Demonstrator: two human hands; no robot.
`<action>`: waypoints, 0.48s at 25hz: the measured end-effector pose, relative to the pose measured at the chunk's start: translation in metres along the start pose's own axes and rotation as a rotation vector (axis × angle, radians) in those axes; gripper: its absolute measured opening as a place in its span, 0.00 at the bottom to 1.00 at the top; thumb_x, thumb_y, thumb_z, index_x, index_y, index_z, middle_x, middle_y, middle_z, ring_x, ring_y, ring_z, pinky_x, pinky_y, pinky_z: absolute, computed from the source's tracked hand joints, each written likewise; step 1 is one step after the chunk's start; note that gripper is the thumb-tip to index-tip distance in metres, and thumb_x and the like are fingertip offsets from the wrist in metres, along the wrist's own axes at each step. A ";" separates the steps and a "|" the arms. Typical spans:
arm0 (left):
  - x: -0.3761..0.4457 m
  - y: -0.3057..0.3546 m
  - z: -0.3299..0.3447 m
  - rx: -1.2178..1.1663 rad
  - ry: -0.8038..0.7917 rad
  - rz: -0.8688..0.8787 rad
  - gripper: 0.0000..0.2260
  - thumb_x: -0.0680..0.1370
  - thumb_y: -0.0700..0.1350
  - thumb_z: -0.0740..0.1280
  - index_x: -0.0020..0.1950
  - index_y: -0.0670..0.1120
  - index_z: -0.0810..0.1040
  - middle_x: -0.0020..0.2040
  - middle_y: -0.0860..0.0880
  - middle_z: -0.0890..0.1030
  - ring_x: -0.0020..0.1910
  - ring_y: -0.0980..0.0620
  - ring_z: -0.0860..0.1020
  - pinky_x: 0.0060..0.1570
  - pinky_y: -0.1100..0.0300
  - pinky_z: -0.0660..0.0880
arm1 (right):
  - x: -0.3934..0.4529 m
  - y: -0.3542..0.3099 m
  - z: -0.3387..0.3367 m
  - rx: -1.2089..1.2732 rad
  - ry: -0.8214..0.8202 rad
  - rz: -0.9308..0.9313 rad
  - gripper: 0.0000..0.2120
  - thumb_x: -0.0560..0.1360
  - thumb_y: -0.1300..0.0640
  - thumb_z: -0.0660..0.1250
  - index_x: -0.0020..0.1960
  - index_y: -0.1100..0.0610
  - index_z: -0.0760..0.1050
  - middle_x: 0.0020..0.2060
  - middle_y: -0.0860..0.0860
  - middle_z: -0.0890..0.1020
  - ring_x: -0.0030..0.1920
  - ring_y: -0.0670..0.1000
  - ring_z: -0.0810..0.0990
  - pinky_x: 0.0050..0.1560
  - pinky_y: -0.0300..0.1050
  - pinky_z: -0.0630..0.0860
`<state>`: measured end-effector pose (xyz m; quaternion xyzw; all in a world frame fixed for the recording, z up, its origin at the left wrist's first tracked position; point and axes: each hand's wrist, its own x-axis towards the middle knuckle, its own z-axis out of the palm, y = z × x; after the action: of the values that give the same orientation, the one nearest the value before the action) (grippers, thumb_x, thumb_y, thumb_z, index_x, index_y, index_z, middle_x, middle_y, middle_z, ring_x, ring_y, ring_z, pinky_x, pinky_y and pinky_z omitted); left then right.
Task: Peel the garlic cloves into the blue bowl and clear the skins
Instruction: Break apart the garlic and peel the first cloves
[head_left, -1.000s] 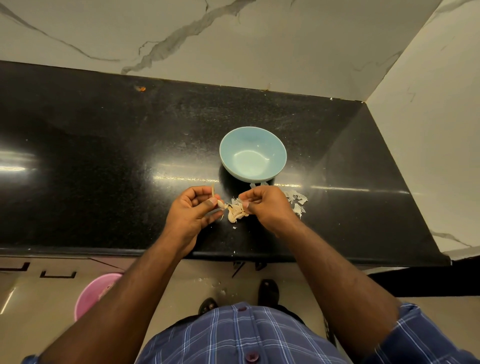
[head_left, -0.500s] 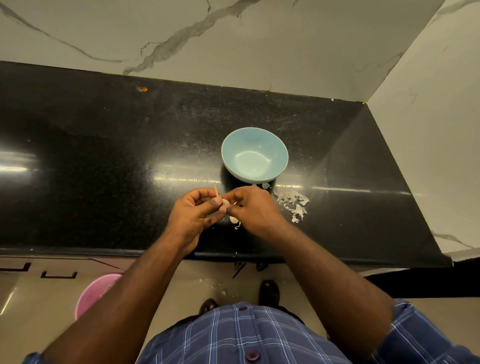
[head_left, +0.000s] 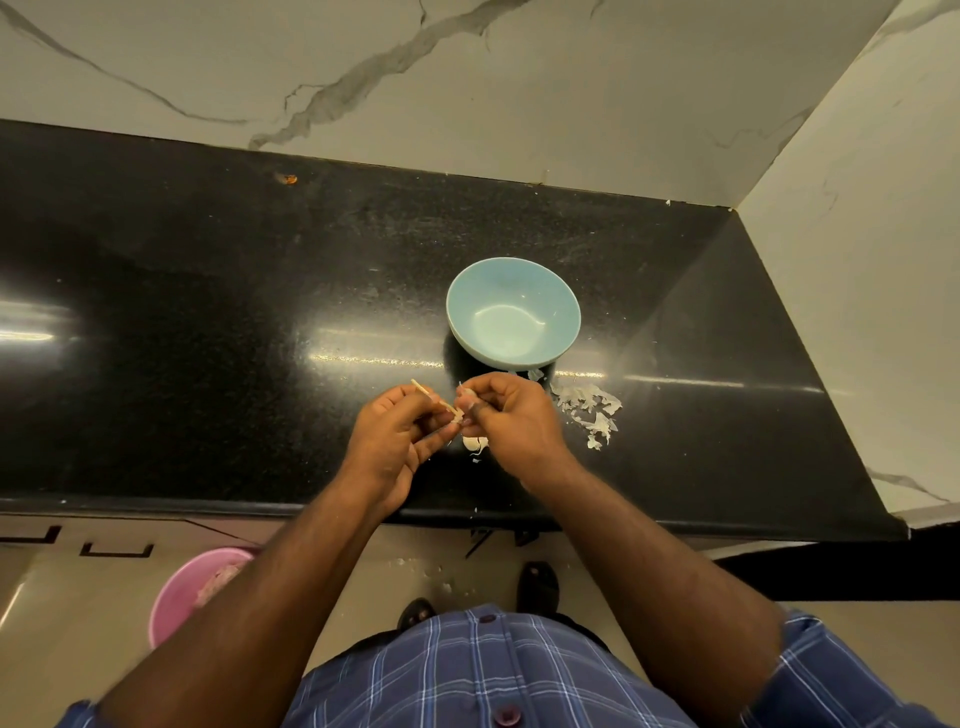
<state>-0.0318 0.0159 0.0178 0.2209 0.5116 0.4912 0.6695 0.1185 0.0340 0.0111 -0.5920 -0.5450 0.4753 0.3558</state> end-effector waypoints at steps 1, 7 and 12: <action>0.000 0.000 -0.001 -0.023 0.006 -0.011 0.07 0.80 0.35 0.65 0.44 0.41 0.80 0.42 0.41 0.82 0.46 0.46 0.82 0.52 0.52 0.83 | 0.001 -0.001 -0.001 0.043 0.001 0.025 0.04 0.79 0.63 0.70 0.52 0.57 0.82 0.41 0.53 0.86 0.40 0.49 0.86 0.45 0.46 0.84; 0.004 0.001 -0.003 0.004 0.041 -0.015 0.07 0.81 0.36 0.65 0.45 0.44 0.79 0.42 0.45 0.85 0.44 0.50 0.82 0.49 0.55 0.82 | 0.011 0.002 -0.019 -0.053 -0.023 0.100 0.10 0.79 0.62 0.71 0.60 0.55 0.81 0.42 0.49 0.85 0.41 0.45 0.84 0.46 0.42 0.82; 0.008 0.007 -0.001 0.081 0.046 0.046 0.04 0.81 0.37 0.66 0.51 0.45 0.78 0.45 0.45 0.86 0.46 0.50 0.82 0.47 0.57 0.79 | 0.010 0.000 -0.026 -0.342 -0.048 0.086 0.06 0.78 0.55 0.73 0.55 0.51 0.82 0.44 0.46 0.86 0.46 0.45 0.84 0.49 0.43 0.80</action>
<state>-0.0360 0.0259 0.0190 0.2484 0.5410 0.4904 0.6365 0.1429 0.0459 0.0170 -0.6551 -0.6004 0.4045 0.2162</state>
